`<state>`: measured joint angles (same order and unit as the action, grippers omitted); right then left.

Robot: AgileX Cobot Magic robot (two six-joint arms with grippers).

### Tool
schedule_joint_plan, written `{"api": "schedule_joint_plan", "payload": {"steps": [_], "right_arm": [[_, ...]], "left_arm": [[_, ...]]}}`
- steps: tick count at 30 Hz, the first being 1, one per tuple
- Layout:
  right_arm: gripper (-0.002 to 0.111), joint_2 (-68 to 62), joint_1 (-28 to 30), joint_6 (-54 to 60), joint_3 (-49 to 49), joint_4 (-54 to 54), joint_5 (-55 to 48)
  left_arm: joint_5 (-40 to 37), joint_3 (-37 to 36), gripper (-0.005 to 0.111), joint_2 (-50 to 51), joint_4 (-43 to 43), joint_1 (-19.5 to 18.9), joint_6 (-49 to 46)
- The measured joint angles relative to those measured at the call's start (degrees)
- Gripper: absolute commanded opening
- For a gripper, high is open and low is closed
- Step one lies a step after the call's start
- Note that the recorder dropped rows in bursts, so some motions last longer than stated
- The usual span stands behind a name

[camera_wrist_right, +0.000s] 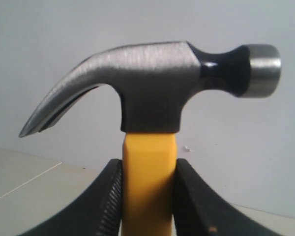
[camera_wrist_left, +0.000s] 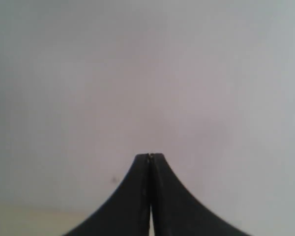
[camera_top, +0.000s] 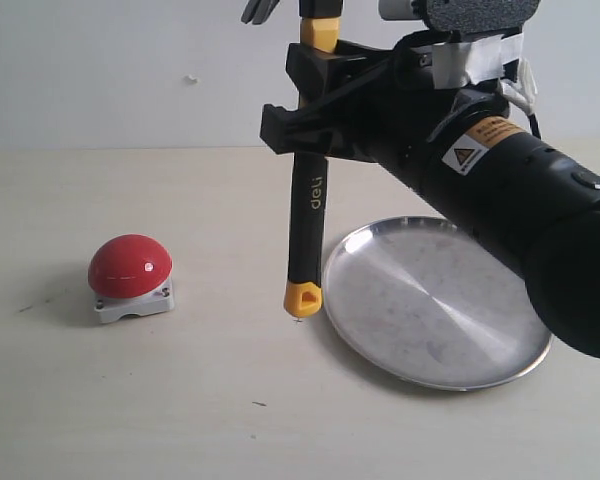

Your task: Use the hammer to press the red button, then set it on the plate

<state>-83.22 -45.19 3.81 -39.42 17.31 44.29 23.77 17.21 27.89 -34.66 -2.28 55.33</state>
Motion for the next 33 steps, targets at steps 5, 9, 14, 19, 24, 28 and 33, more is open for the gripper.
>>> {"api": "schedule_joint_plan", "payload": {"steps": [5, 9, 14, 19, 24, 28, 33], "right_arm": [[0.000, 0.0, 0.0, 0.0, 0.0, 0.1, -0.1], [0.000, 0.0, 0.0, 0.0, 0.0, 0.2, -0.2], [0.000, 0.0, 0.0, 0.0, 0.0, 0.2, -0.2], [0.000, 0.0, 0.0, 0.0, -1.5, 0.3, -3.6], [0.000, 0.0, 0.0, 0.6, -2.5, 0.3, -6.7], [0.000, 0.0, 0.0, 1.1, -2.5, 0.6, -6.8], [0.000, 0.0, 0.0, 0.8, -2.5, 1.0, -6.9]], "left_arm": [[-0.3, 0.7, 0.000, 20.1, -9.5, 0.0, 11.0], [4.3, 2.2, 0.000, 34.0, -16.6, 0.0, 12.0], [1.0, 8.7, 0.000, 49.7, -27.8, 4.4, 16.6], [2.6, 14.1, 0.000, 53.3, -34.5, 14.2, 22.9], [18.2, 15.8, 0.038, 53.3, -36.0, 21.4, 23.1], [20.7, 15.8, 0.085, 53.3, -36.4, 23.2, 20.9], [21.9, 15.8, 0.085, 53.3, -36.4, 24.0, 13.1]]}}
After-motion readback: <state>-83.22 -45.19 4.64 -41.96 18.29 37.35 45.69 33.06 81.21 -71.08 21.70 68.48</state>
